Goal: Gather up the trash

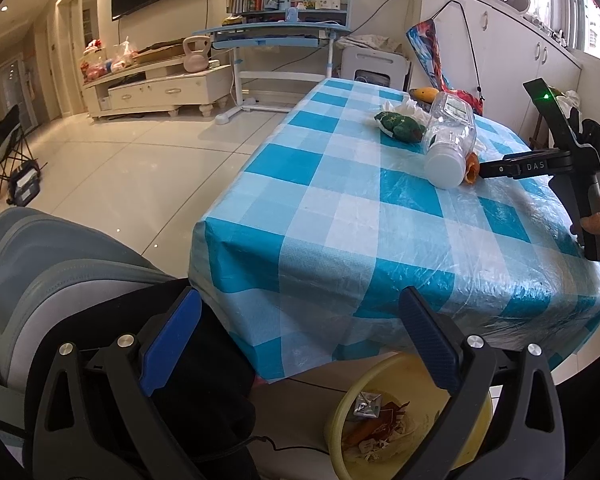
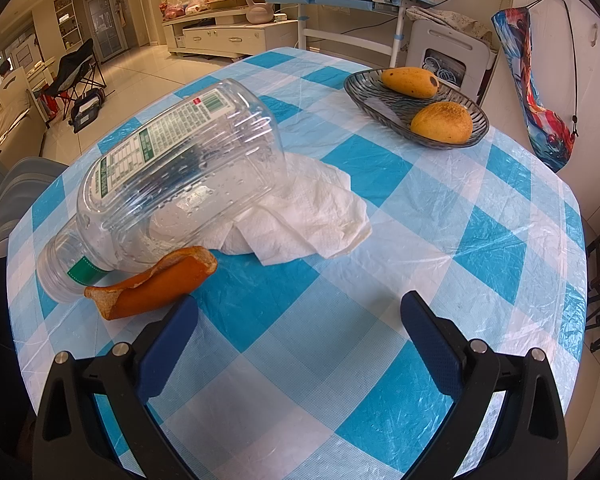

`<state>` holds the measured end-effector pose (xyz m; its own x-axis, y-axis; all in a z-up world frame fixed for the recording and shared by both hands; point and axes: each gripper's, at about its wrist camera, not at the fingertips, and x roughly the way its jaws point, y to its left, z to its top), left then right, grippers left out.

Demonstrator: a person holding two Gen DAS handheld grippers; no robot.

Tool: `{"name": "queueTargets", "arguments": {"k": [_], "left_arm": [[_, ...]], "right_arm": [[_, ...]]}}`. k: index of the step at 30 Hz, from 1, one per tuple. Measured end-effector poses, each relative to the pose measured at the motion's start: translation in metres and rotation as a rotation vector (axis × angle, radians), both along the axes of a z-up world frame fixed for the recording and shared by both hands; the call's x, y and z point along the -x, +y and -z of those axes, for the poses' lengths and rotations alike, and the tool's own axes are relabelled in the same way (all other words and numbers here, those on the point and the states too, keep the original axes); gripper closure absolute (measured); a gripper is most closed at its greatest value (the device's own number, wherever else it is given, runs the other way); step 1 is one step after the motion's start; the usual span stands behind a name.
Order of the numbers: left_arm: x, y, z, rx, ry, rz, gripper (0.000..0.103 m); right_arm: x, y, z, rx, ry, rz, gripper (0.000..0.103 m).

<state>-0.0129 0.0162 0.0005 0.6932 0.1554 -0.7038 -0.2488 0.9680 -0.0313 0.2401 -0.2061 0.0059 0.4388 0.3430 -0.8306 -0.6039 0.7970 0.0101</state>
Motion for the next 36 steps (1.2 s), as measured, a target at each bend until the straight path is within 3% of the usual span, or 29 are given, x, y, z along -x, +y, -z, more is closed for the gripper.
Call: {"name": "queueTargets", "arguments": {"k": [7,15,19,27,32,36], "left_arm": [[-0.001,-0.001,0.001,0.000,0.000,0.003,0.008],[-0.002,-0.001,0.000,0.006,-0.003,0.003,0.008],[-0.001,-0.002,-0.001,0.007,-0.010,0.006,0.008],[0.002,-0.001,-0.004,0.001,-0.022,0.006,0.008],[0.004,-0.002,-0.005,-0.004,-0.028,0.005,0.008],[0.004,-0.001,-0.005,-0.004,-0.032,0.003,0.008]], "right_arm": [[0.000,0.000,0.000,0.000,-0.001,0.002,0.007],[0.012,-0.004,-0.004,0.036,0.050,0.139,0.007],[0.042,-0.017,-0.011,0.062,-0.006,0.205,0.007],[0.103,-0.033,-0.036,-0.051,-0.103,0.309,0.007],[0.117,-0.031,-0.041,-0.130,-0.131,0.345,0.007],[0.119,-0.026,-0.037,-0.137,-0.124,0.337,0.007]]}}
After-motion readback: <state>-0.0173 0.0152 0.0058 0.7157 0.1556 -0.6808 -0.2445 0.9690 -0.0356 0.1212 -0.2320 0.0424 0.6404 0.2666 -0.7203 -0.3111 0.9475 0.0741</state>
